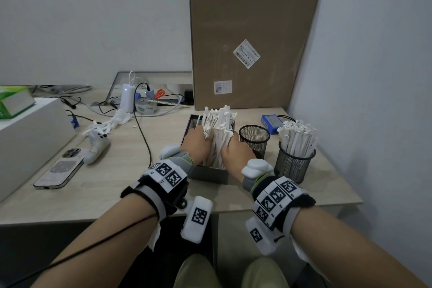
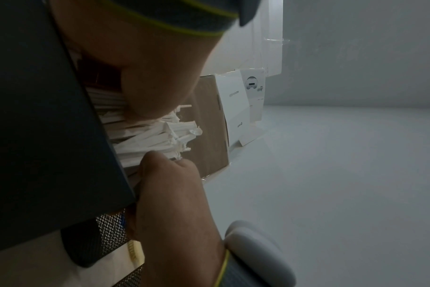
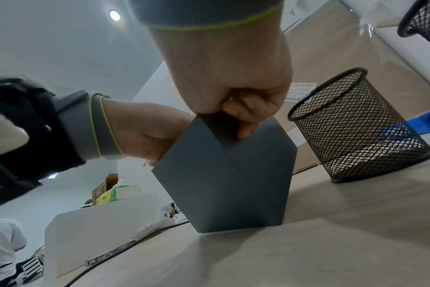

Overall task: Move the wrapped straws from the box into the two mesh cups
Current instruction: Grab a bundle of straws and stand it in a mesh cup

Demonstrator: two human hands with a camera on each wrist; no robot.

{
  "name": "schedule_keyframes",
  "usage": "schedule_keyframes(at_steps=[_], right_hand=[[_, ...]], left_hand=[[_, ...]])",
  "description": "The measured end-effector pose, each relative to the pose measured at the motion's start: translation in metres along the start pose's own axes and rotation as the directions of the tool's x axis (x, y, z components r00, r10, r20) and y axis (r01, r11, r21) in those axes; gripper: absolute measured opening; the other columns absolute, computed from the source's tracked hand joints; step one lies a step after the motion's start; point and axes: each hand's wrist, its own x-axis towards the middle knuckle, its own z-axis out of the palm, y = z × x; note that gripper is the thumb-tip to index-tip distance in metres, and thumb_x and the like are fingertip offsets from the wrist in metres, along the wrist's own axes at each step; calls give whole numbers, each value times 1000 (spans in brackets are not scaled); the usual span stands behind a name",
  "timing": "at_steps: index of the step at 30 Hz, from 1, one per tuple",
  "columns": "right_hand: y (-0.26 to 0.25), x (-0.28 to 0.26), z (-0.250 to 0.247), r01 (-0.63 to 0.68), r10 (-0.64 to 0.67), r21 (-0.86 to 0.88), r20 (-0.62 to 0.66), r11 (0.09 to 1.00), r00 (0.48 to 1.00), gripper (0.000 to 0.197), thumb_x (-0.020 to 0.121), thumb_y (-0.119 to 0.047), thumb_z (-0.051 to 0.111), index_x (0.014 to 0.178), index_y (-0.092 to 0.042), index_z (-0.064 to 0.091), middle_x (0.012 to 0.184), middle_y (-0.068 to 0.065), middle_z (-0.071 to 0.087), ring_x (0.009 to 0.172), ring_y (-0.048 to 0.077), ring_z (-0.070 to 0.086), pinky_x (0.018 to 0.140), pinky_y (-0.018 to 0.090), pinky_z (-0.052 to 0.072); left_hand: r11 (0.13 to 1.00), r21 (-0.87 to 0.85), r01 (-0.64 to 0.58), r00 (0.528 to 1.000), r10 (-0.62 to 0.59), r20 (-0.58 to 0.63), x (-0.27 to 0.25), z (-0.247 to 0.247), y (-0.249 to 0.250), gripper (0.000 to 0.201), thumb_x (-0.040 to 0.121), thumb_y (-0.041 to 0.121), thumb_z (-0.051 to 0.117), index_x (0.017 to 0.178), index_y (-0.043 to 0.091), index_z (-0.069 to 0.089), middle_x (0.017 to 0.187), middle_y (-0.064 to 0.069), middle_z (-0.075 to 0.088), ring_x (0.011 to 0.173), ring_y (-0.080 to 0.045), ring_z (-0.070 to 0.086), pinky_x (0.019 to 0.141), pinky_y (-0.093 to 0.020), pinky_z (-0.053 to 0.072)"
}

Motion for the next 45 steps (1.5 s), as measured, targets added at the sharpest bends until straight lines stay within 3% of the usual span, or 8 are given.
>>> schedule_keyframes(at_steps=[8,12,19,25,31,35,38,45], right_hand=[[1,3,3,-3,3,17,1,1000,1000,48,95,-18,35,139,0,29,112,23,64,97,41,62,72,38,45],[1,3,3,7,-7,13,-7,1000,1000,49,94,-18,36,139,0,28,108,23,65,93,41,63,69,38,43],[1,4,3,11,-11,15,-6,1000,1000,45,93,-17,36,135,1,32,104,23,65,89,40,63,64,36,40],[0,7,0,4,-5,27,20,1000,1000,41,94,-16,36,131,3,36,107,23,64,92,40,62,66,36,40],[0,17,-7,-42,36,61,100,997,994,29,93,-18,37,112,2,48,107,21,61,89,37,59,66,33,38],[1,21,-10,-65,56,51,149,997,987,27,92,-16,40,66,-10,39,89,15,54,77,29,49,65,30,34],[2,22,-10,-58,46,62,181,996,983,31,92,-18,39,62,-13,35,86,13,52,76,27,48,65,29,33],[15,20,-35,-81,47,228,151,970,987,40,94,-24,36,65,-3,54,67,16,65,63,33,61,61,35,49]], left_hand=[[994,-55,-92,996,92,-5,1,-6,-2,29,96,23,39,93,0,57,97,-22,62,91,-39,59,67,-33,38],[988,-133,-77,997,79,9,-3,-11,4,26,96,19,39,112,3,52,108,-15,59,97,-33,57,74,-29,37],[952,-305,-1,998,-16,-56,1,-15,4,23,96,16,40,116,4,42,108,-17,60,98,-34,59,74,-32,42],[896,-442,-44,994,-4,-108,3,-21,8,31,94,10,40,122,3,50,118,-16,59,110,-30,54,90,-31,40],[834,-545,-87,985,-12,-175,8,-35,14,11,92,7,42,98,11,51,93,-12,63,84,-23,57,72,-31,46],[785,-609,-113,986,14,-164,11,-45,17,14,95,8,41,106,10,49,82,-6,64,75,-16,61,70,-28,52],[777,-617,-123,982,4,-189,15,-49,18,13,96,10,41,108,10,47,80,-2,62,75,-10,58,58,-19,47],[708,-691,-146,975,-13,-220,24,-62,21,13,96,10,43,105,5,50,79,-2,65,78,-14,61,65,-20,49]])
